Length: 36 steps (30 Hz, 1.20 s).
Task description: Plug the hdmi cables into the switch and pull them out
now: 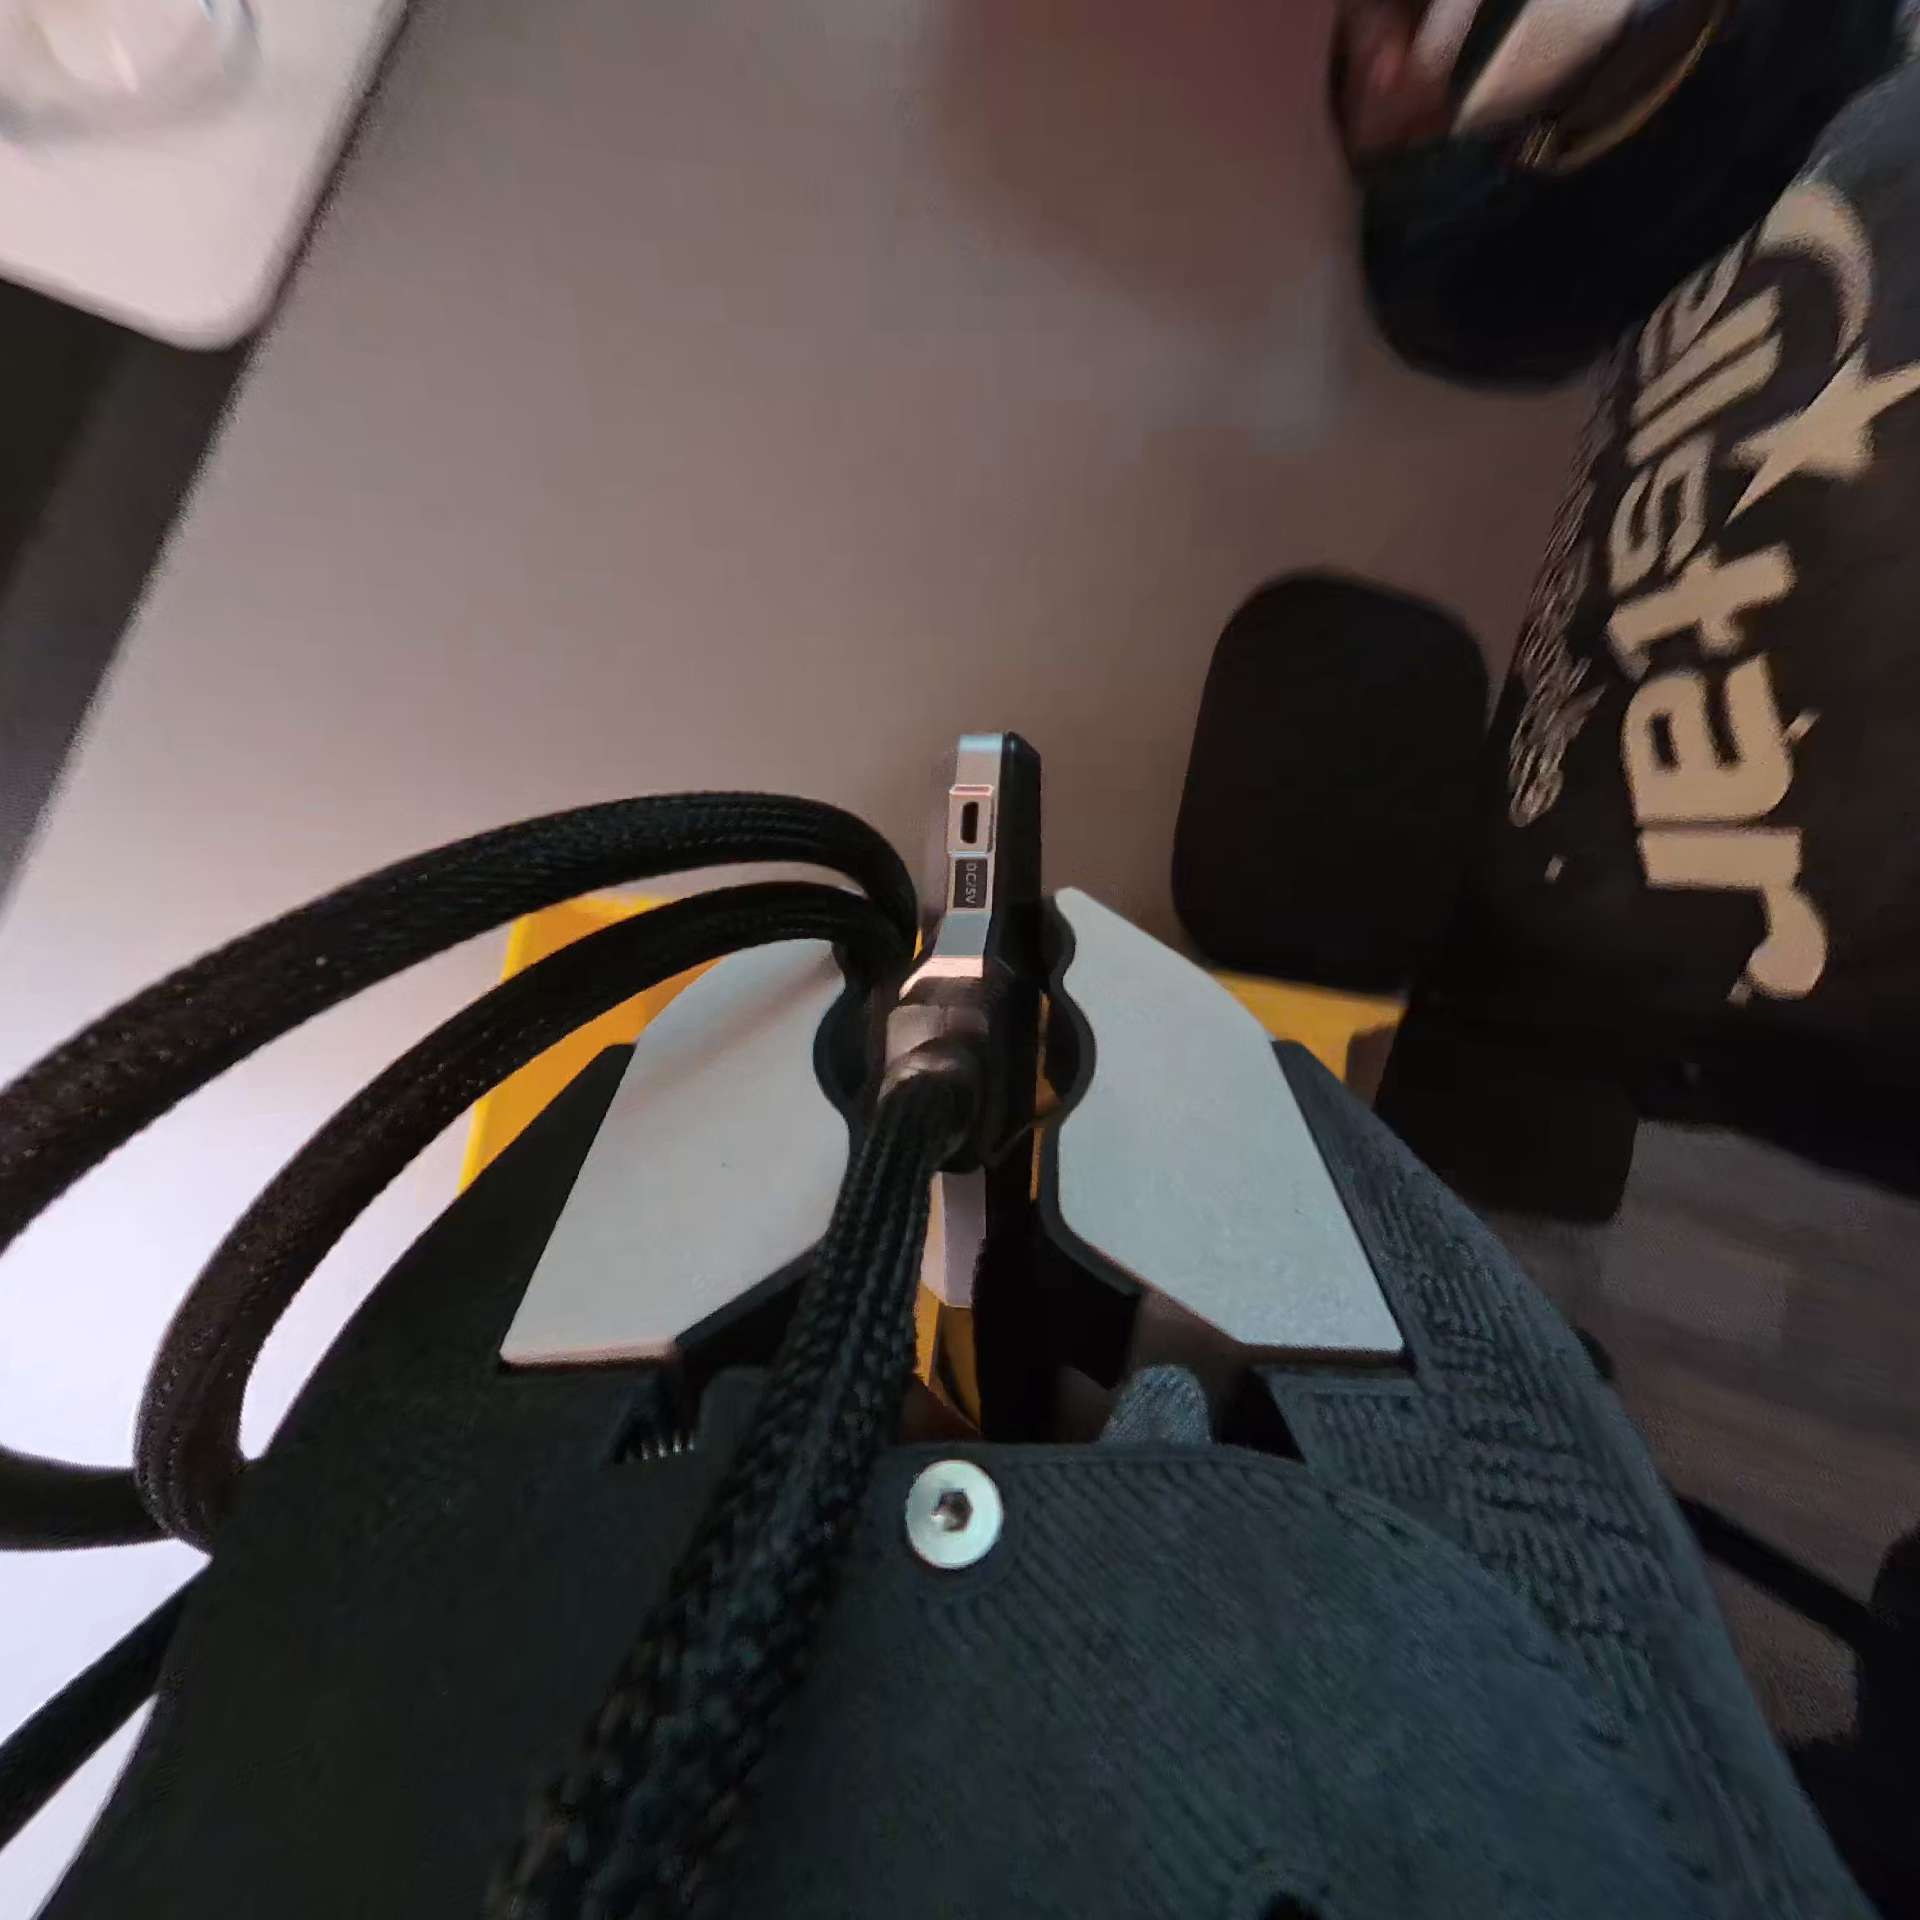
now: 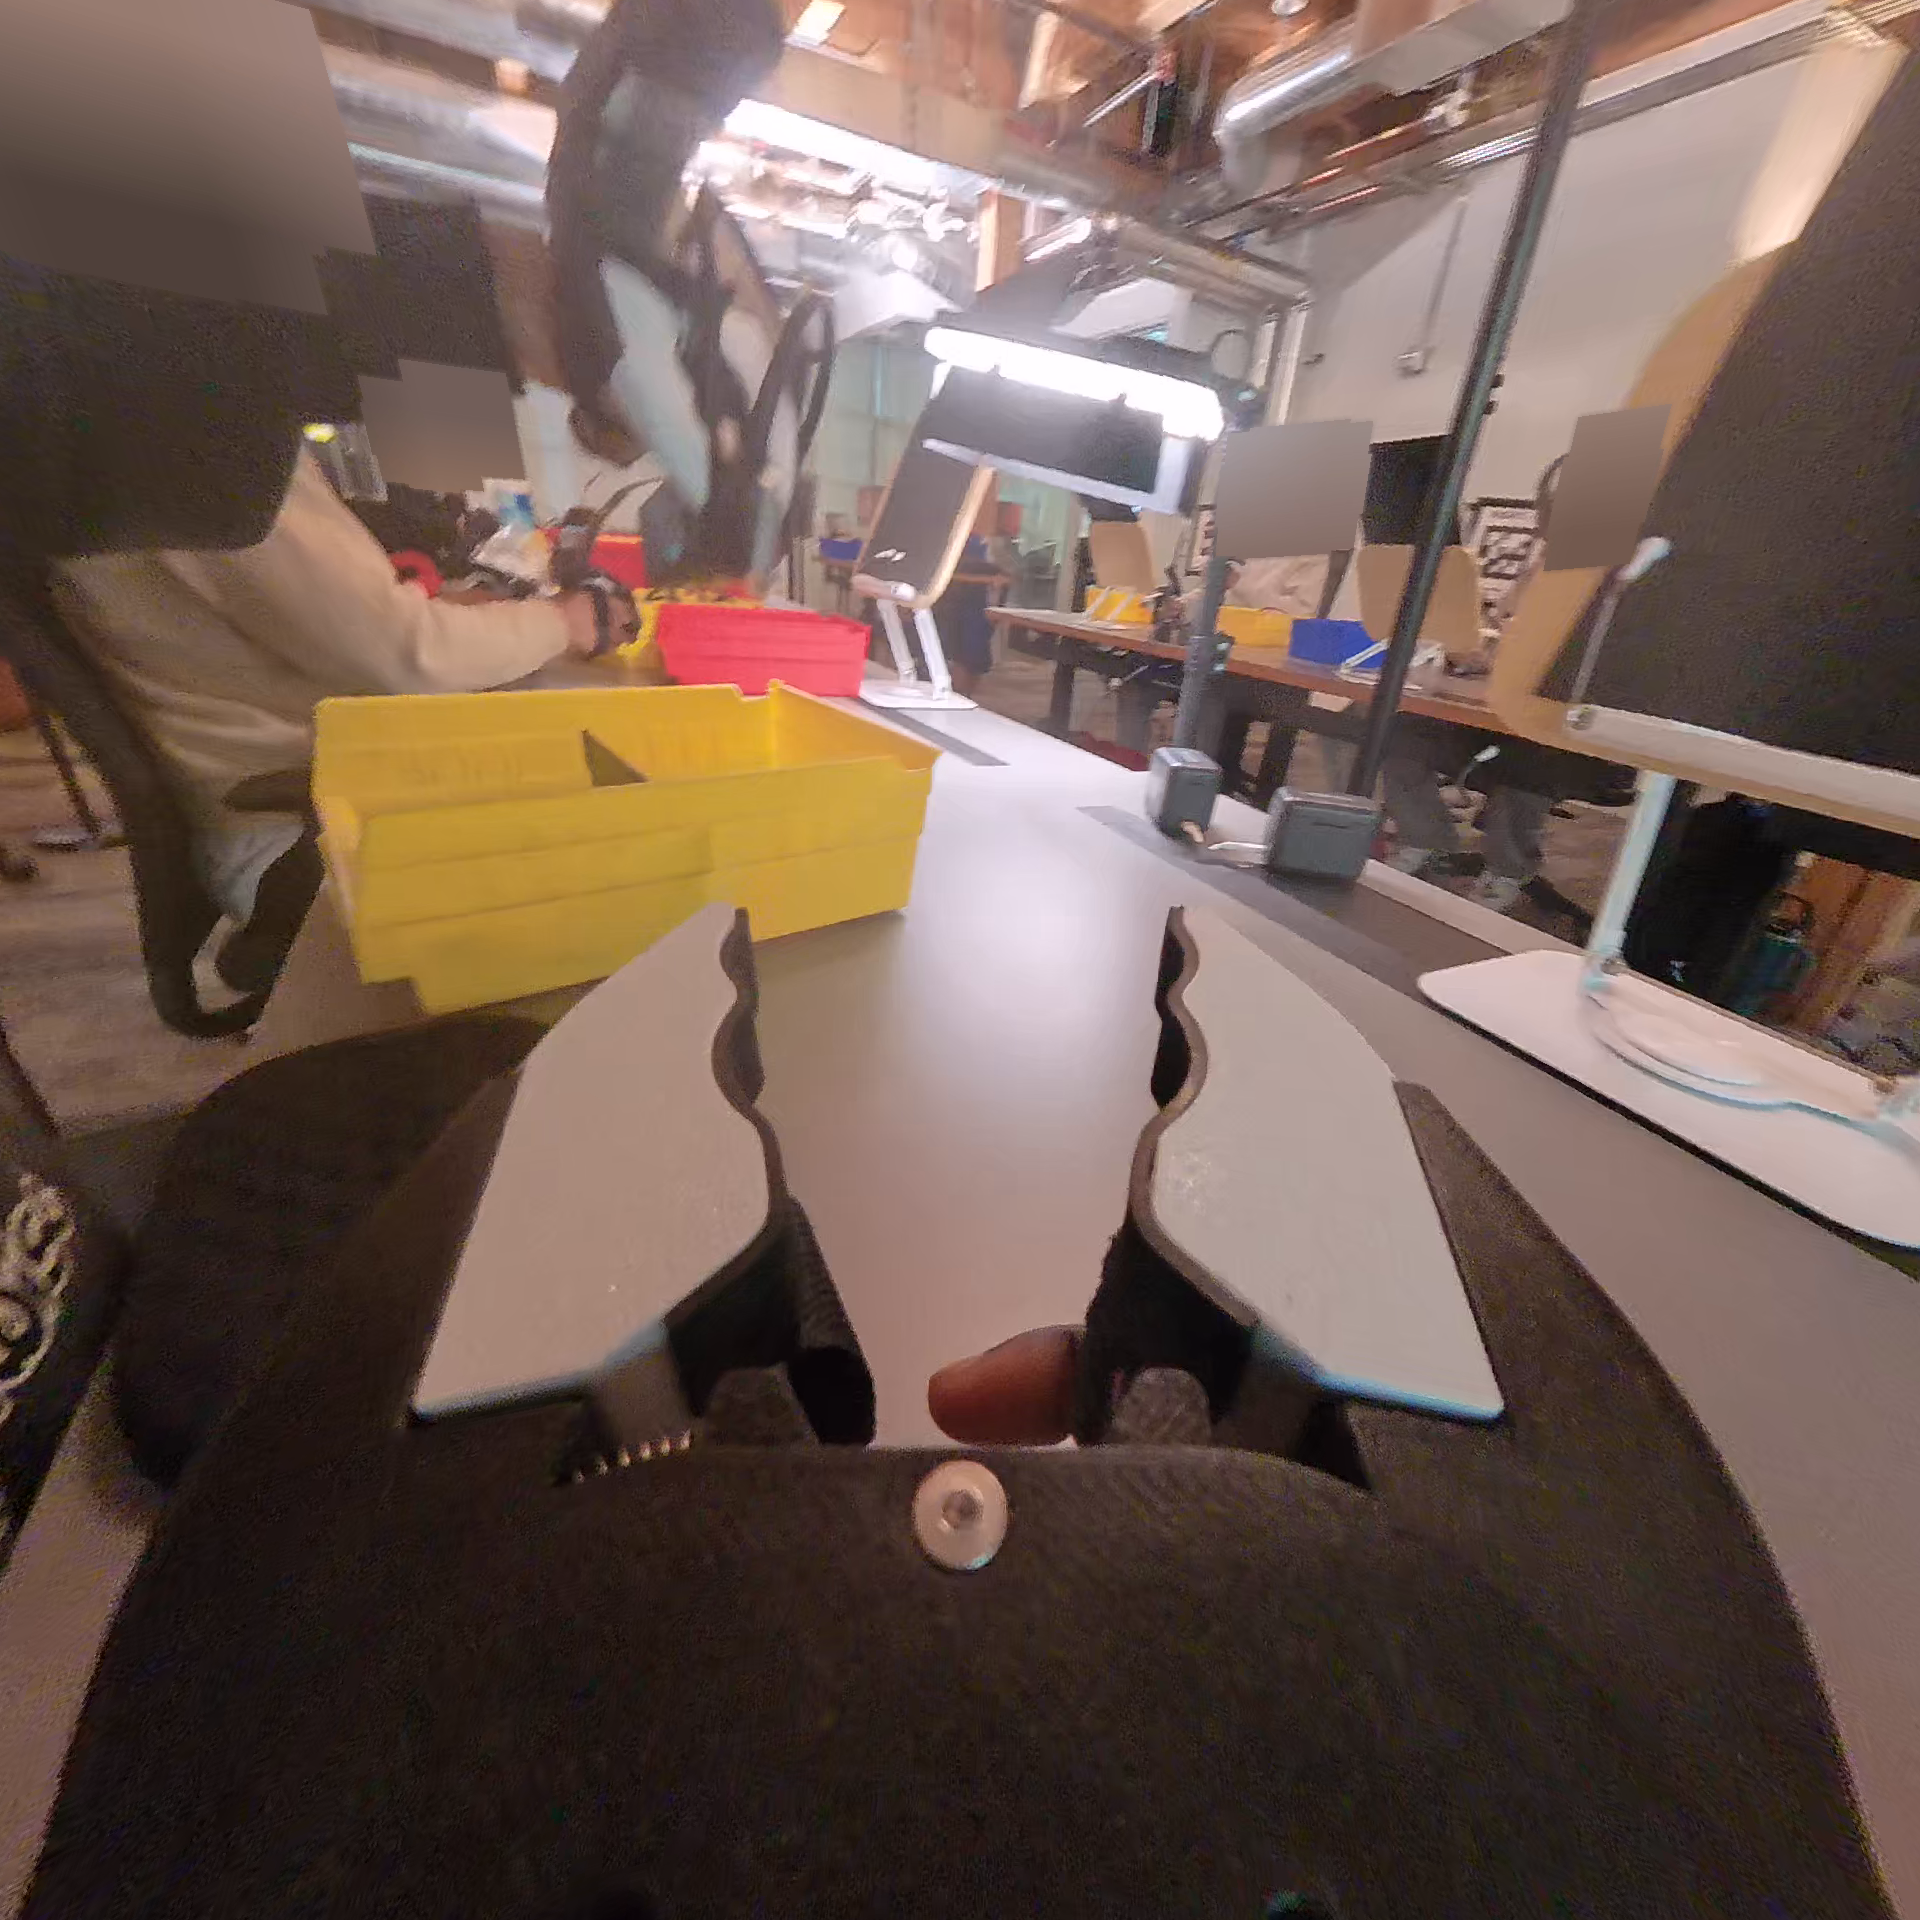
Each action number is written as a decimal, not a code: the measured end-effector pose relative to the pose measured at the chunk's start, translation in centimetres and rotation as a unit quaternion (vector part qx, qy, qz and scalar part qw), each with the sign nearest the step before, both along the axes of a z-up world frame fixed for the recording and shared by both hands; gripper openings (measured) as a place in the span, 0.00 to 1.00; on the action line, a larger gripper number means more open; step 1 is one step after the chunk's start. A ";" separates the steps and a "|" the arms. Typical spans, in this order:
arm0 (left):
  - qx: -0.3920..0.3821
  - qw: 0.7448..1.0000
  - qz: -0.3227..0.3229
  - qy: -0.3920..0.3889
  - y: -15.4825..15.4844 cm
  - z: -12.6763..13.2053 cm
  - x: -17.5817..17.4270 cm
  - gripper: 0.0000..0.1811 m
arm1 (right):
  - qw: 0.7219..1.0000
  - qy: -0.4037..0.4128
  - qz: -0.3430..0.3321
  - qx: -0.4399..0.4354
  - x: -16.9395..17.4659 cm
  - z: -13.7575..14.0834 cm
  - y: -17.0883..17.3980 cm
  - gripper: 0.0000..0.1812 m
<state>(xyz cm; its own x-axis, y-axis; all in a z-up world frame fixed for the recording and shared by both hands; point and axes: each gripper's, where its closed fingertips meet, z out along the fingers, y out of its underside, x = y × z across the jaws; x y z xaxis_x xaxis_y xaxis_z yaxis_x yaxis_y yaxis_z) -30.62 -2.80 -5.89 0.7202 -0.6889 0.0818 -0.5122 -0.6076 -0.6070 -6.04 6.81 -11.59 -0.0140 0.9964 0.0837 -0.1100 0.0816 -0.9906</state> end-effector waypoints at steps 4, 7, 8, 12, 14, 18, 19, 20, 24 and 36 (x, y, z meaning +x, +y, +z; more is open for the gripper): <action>0.156 0.978 -0.001 -0.138 2.6 5.9 8.5 0.17 | 0.996 -0.013 0.083 -0.029 -0.2 -0.2 -2.5 0.42; 0.251 0.918 -0.008 -0.306 3.4 8.2 15.8 0.17 | 0.985 0.019 0.148 -0.091 0.2 0.8 -3.8 0.43; 0.270 0.893 -0.011 -0.360 3.5 8.2 17.9 0.17 | 0.980 0.035 0.164 -0.110 0.4 1.2 -3.9 0.43; 0.285 0.806 -0.023 -0.518 4.3 5.5 24.0 0.17 | 0.962 0.092 0.201 -0.162 1.6 2.7 -3.4 0.43; 0.296 0.782 -0.003 -0.549 5.3 3.5 24.8 0.17 | 0.953 0.119 0.219 -0.172 2.2 3.3 -3.5 0.42; 0.347 0.739 0.068 -0.574 6.6 -0.4 23.6 0.16 | 0.941 0.113 0.249 -0.199 2.0 2.9 -4.5 0.40; 0.351 0.725 0.080 -0.587 6.6 -1.2 23.5 0.16 | 0.943 0.096 0.248 -0.201 1.5 2.3 -4.8 0.41; 0.344 0.713 0.089 -0.604 6.5 -1.7 23.3 0.16 | 0.944 0.082 0.249 -0.199 1.1 1.8 -5.2 0.39; 0.329 0.701 0.089 -0.627 5.7 -2.3 23.1 0.16 | 0.953 0.072 0.238 -0.174 0.3 0.8 -5.8 0.29; 0.247 0.715 0.114 -0.644 6.9 -3.8 24.1 0.21 | 0.983 0.062 0.159 -0.074 0.5 0.4 -4.7 0.13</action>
